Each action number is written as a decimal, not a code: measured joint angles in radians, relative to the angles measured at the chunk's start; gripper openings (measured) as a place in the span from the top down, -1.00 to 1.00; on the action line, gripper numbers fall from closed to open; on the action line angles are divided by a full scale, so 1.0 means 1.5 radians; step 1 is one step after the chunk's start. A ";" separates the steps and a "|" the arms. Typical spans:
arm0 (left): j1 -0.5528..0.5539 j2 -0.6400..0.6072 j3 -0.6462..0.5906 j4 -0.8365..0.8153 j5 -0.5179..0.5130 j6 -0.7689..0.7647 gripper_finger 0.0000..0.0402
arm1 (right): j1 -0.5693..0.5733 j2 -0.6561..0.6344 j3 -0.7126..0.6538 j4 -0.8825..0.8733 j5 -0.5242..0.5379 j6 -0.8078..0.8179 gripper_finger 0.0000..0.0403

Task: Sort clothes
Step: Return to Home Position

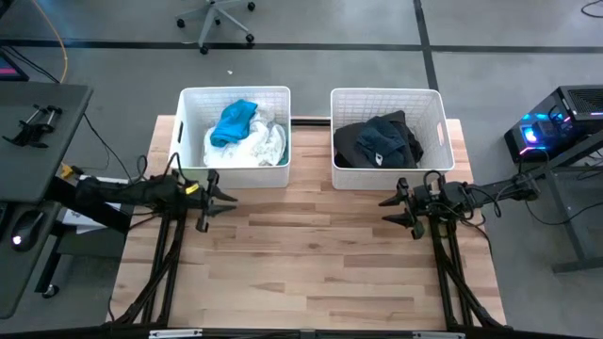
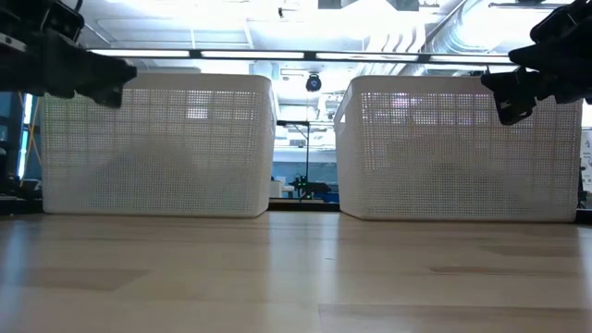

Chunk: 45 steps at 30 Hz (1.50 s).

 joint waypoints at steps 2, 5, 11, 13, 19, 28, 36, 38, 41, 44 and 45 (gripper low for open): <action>0.004 0.008 0.000 0.000 -0.004 0.004 0.63 | 0.000 0.001 0.000 0.001 0.000 0.000 0.07; 0.009 0.020 0.000 0.004 -0.019 0.012 0.64 | 0.000 0.002 0.000 -0.001 0.000 0.000 0.07; 0.009 0.027 0.000 0.005 -0.028 -0.019 0.64 | 0.000 0.002 0.000 -0.002 0.000 0.008 0.07; 0.009 0.027 0.000 0.005 -0.029 -0.030 0.64 | 0.000 0.002 0.001 -0.002 0.000 0.007 0.07; 0.009 0.027 0.000 0.005 -0.030 -0.035 0.64 | 0.000 0.002 0.001 -0.002 0.001 0.006 0.07; 0.009 0.027 0.000 0.005 -0.030 -0.035 0.64 | 0.000 0.002 0.001 -0.003 0.001 0.005 0.07; 0.009 0.027 0.000 0.005 -0.031 -0.035 0.64 | 0.000 0.002 0.001 -0.004 0.001 0.005 0.07; 0.009 0.027 0.000 0.005 -0.031 -0.035 0.64 | 0.000 0.002 0.001 -0.004 0.001 0.005 0.07; 0.009 0.027 0.000 0.005 -0.031 -0.035 0.64 | 0.000 0.002 0.001 -0.004 0.001 0.005 0.07; 0.009 0.027 0.000 0.005 -0.032 -0.035 0.64 | 0.000 0.002 0.002 -0.004 0.001 0.005 0.07; 0.009 0.027 0.000 0.005 -0.032 -0.035 0.64 | 0.000 0.002 0.002 -0.004 0.001 0.005 0.07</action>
